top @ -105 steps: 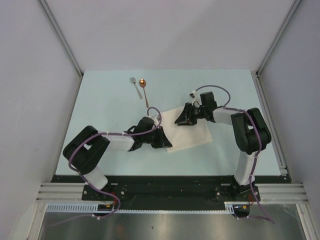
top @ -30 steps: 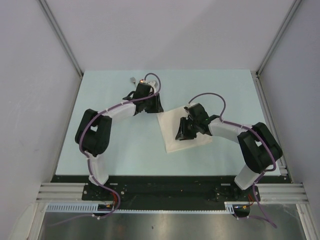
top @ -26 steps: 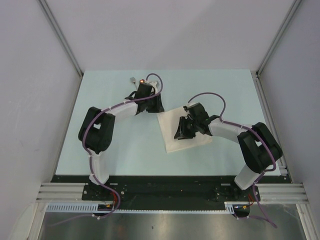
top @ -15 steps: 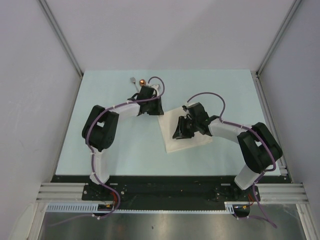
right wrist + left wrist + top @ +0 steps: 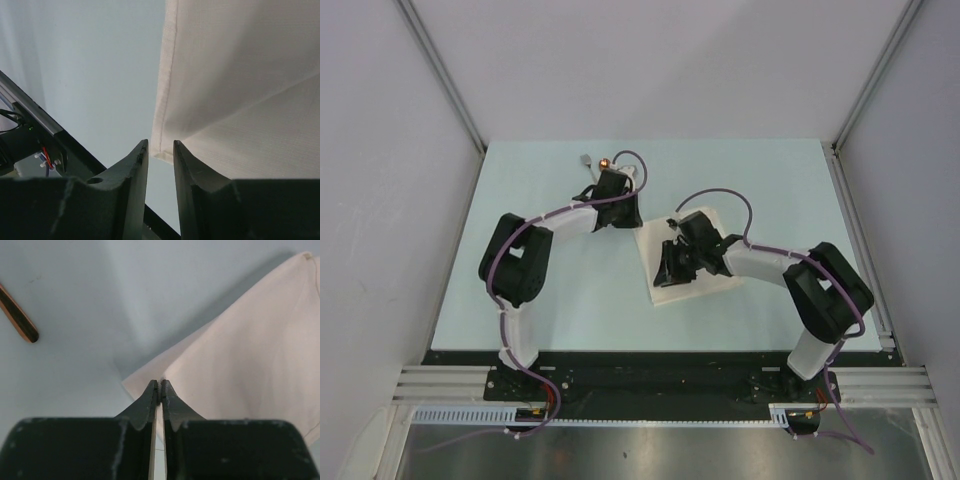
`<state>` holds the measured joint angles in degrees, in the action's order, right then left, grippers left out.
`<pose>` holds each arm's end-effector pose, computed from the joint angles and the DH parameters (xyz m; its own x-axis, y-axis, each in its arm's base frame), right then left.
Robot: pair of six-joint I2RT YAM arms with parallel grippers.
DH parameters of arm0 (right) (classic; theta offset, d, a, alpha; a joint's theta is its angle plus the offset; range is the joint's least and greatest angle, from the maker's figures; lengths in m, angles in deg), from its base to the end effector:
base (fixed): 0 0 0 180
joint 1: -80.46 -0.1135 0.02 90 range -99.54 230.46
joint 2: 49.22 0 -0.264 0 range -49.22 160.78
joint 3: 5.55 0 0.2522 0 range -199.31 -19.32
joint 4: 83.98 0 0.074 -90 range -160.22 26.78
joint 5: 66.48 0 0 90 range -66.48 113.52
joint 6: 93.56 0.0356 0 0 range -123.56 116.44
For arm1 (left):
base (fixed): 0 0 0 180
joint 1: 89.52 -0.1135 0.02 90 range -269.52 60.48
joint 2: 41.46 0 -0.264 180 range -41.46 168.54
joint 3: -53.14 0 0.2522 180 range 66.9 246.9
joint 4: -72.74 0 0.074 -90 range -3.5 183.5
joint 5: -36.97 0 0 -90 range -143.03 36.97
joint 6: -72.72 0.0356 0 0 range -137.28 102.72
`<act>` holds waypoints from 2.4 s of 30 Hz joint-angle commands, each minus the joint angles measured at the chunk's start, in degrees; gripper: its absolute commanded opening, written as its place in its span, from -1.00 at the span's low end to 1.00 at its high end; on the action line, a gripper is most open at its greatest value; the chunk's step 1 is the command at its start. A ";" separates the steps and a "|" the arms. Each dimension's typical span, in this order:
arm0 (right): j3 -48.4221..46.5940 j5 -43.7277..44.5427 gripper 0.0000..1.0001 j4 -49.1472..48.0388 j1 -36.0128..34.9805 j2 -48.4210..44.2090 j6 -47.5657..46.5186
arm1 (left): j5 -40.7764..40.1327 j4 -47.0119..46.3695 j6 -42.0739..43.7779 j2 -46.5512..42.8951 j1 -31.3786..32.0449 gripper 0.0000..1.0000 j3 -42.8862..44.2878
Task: Fold the napkin into a case and place the utensils inside
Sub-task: Pick up the upper triangle-folded napkin from the center of the board.
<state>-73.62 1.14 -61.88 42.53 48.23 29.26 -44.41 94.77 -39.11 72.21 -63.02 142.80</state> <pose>0.2603 0.2200 0.1679 -0.9281 -0.0879 -0.3619 -0.3004 0.7511 0.5879 0.3844 -0.1976 0.1741 -0.7967 -0.0136 -0.6043 0.2564 0.8977 -0.3583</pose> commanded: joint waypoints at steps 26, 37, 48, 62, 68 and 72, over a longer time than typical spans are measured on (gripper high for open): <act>-14.60 17.87 -0.24 16.09 -10.67 9.95 -11.20 | -1.59 1.66 -6.04 -0.20 -0.13 -0.84 -0.93; -18.28 32.38 -0.11 24.26 -15.94 14.16 -13.83 | -1.85 1.13 -7.44 0.68 -0.13 -0.82 -1.45; -19.17 44.69 -0.37 28.40 -19.55 22.07 -11.73 | -1.24 0.43 -7.44 1.03 -0.92 -0.80 -1.98; -13.82 36.71 -1.00 18.49 -18.67 10.85 -12.95 | 0.25 0.69 -8.93 -1.69 -1.72 -0.18 -2.42; -10.30 27.12 -1.00 14.60 -14.98 3.89 -12.87 | 0.60 2.71 -12.01 -3.71 -1.63 0.25 -3.12; -8.45 23.00 -1.00 13.55 -12.52 2.05 -13.48 | 1.22 2.10 -17.01 -5.91 -1.63 0.37 -5.67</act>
<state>-83.45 30.06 -46.82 28.32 53.89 16.84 -44.65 96.78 -50.85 71.18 -64.27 139.56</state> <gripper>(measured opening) 0.020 0.665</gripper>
